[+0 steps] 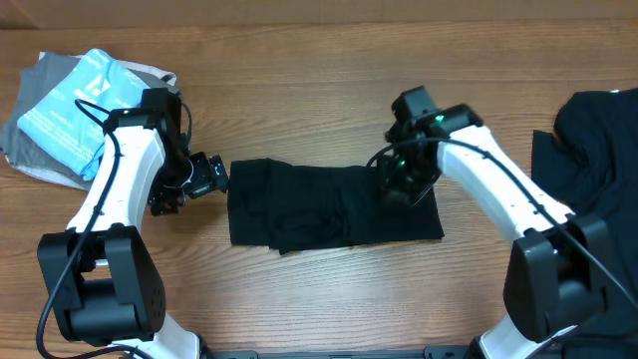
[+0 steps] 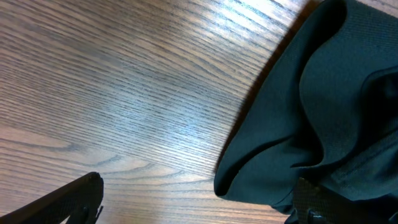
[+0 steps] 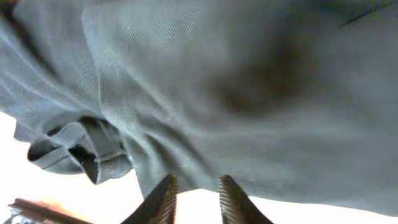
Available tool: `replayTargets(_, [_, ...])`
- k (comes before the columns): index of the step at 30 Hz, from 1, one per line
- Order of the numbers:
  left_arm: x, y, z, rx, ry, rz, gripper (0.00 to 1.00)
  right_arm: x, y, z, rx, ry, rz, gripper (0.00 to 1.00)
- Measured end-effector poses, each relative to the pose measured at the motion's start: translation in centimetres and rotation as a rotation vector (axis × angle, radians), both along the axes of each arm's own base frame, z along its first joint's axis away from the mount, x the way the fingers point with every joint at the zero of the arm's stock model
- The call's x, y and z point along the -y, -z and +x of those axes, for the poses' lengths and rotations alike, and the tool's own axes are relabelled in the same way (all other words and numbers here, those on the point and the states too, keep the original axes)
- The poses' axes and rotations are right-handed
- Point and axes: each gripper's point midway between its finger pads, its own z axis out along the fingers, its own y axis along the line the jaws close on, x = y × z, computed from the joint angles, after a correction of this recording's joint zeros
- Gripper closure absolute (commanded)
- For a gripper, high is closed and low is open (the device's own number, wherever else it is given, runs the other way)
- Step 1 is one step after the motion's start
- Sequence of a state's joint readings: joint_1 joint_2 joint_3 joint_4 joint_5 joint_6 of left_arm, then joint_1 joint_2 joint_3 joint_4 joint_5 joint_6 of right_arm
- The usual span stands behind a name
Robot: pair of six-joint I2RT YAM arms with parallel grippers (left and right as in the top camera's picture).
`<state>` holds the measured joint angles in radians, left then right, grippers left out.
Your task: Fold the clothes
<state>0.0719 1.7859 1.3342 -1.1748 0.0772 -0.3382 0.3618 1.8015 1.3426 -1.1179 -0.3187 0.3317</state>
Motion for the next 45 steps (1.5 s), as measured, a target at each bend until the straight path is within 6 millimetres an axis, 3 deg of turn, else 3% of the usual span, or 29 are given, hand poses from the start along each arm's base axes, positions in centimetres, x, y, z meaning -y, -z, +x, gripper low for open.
replayTargets(11, [0.0,0.0,0.0,0.000,0.000,0.000,0.00,-4.6,4.7,-3.2,0.004,-0.070,0.115,0.78])
replayTargets(19, [0.0,0.0,0.0,0.000,0.000,0.000,0.00,-5.0,4.6,-4.2,-0.051,-0.052,0.156,0.80])
replayTargets(22, [0.0,0.0,0.0,0.000,0.000,0.000,0.00,-4.9,2.9,-2.9,-0.035,-0.028,0.190,0.80])
replayTargets(27, [0.0,0.0,0.0,0.000,0.000,0.000,0.00,-4.9,-2.7,1.5,0.142,0.003,0.279,0.80])
replayTargets(30, [0.0,0.0,0.0,0.000,0.000,0.000,0.00,-4.8,-3.8,2.3,0.183,0.008,0.290,0.80])
replayTargets(34, [0.0,0.0,0.0,0.000,0.000,0.000,0.00,-5.0,-2.8,2.5,0.173,0.005,0.278,0.80])
replayTargets(41, [0.0,0.0,0.0,0.000,0.000,0.000,0.00,-7.1,1.1,4.3,0.188,-0.031,0.276,0.80])
replayTargets(45, [0.0,0.0,0.0,0.000,0.000,0.000,0.00,-7.7,2.9,4.3,0.167,-0.045,0.269,0.76])
